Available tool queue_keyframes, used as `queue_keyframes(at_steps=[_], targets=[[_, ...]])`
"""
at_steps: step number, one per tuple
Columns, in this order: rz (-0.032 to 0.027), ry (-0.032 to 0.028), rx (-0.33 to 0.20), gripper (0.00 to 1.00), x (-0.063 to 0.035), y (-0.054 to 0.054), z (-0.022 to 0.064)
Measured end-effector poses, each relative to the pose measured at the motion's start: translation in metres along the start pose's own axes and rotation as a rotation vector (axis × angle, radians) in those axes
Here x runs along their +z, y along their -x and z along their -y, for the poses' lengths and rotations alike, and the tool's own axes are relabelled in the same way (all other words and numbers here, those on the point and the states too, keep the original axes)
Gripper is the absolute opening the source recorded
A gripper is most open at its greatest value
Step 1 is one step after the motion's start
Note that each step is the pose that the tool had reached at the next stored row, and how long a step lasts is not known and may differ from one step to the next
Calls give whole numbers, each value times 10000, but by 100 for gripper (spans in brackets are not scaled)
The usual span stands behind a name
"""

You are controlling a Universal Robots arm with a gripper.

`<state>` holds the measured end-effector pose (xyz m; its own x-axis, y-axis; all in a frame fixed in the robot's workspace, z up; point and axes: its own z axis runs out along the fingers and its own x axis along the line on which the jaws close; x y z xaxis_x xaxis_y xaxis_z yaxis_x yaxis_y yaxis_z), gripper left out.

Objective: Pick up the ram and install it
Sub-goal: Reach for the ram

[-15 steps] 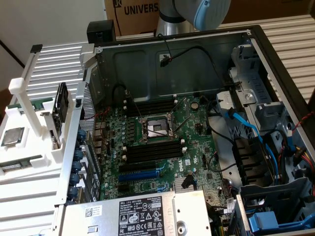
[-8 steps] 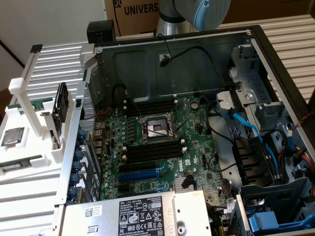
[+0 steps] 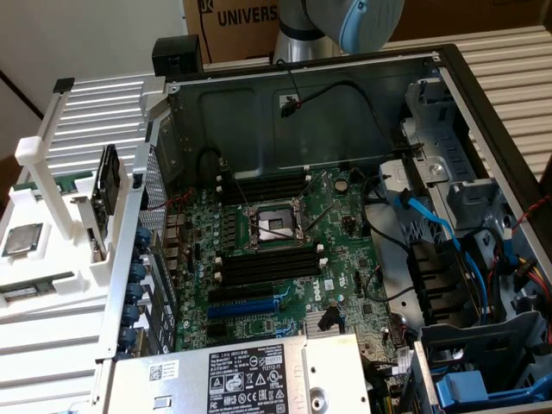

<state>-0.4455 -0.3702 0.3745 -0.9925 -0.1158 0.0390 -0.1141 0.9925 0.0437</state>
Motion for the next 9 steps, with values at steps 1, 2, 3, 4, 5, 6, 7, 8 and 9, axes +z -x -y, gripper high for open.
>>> queue_keyframes(at_steps=[1,2,3,4,5,6,7,8,9], targets=[[-8,-7,-179,10,0,0,0],[-16,-14,-364,10,0,0,0],[-24,-21,-555,10,0,0,0],[-31,-28,-723,10,1,0,0],[-40,-36,-914,10,1,0,0],[-48,-43,-1098,10,1,0,0],[-56,-50,-1274,10,1,0,0],[-64,-57,-1452,10,2,0,0],[-71,-64,-1632,10,2,0,0]])
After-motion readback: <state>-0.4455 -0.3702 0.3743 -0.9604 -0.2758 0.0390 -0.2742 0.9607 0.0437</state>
